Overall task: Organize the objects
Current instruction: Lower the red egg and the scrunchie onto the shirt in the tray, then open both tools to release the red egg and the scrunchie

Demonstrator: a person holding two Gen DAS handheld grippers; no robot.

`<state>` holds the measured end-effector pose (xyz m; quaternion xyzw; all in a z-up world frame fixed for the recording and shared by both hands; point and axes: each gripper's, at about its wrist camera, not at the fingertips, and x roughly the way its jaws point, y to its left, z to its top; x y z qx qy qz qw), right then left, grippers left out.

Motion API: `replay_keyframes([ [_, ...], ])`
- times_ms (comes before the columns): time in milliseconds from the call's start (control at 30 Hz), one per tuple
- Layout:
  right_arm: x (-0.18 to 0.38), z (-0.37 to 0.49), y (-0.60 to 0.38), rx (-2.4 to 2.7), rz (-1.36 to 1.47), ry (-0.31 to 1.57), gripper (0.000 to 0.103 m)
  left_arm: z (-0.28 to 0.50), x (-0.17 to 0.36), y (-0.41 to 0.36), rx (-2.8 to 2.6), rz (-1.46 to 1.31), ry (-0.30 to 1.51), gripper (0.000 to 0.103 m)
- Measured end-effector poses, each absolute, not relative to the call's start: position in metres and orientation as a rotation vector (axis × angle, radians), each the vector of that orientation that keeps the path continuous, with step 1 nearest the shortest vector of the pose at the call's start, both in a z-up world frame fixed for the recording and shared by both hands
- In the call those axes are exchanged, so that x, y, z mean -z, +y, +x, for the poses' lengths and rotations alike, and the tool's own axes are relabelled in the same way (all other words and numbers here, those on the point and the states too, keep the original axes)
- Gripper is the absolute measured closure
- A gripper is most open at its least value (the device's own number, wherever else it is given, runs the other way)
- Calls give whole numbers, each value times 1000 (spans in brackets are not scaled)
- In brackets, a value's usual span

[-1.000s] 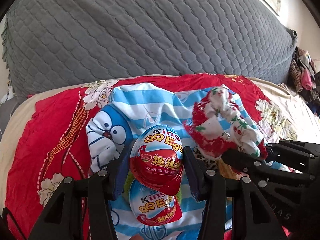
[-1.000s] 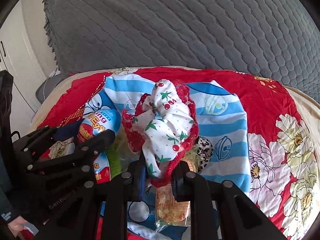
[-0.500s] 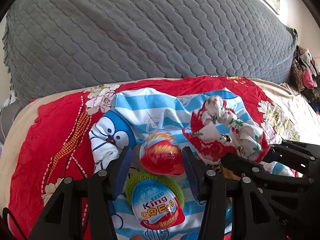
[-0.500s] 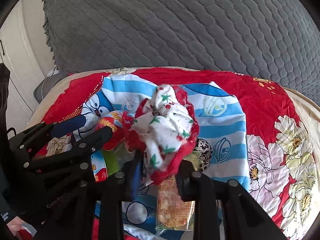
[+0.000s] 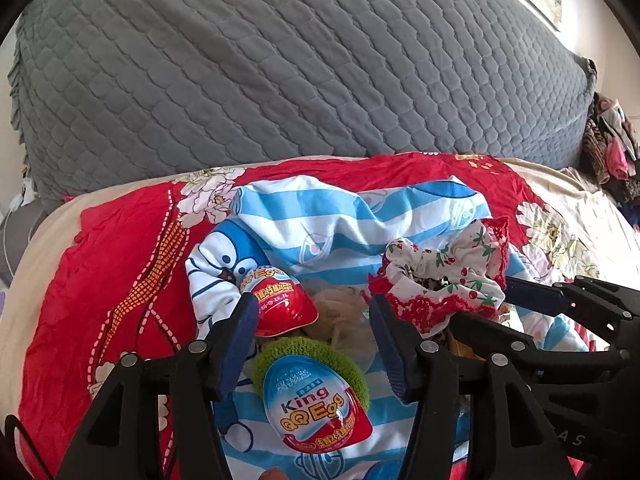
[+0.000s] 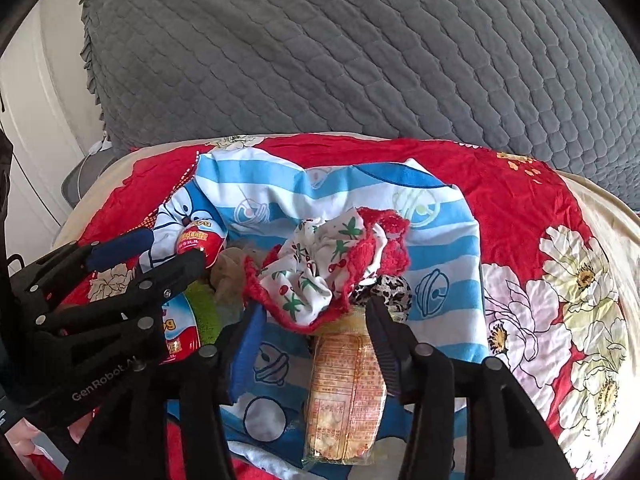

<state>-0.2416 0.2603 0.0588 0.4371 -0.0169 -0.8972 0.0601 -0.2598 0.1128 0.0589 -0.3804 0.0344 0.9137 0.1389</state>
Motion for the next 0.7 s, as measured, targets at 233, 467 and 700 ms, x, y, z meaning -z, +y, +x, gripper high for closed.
replay_keyframes([
  [233,-61,-238,265,2727,1323,-55,46,-260,-63,111,-2652,-1093,79,40],
  [467,-64,-235,267,2738,1316,-56,39,-257,-65,110,-2659,-1094,73,31],
  [700,-69,-232,266,2754,1310,-60,30,-253,-66,104,-2664,-1106,43,28],
])
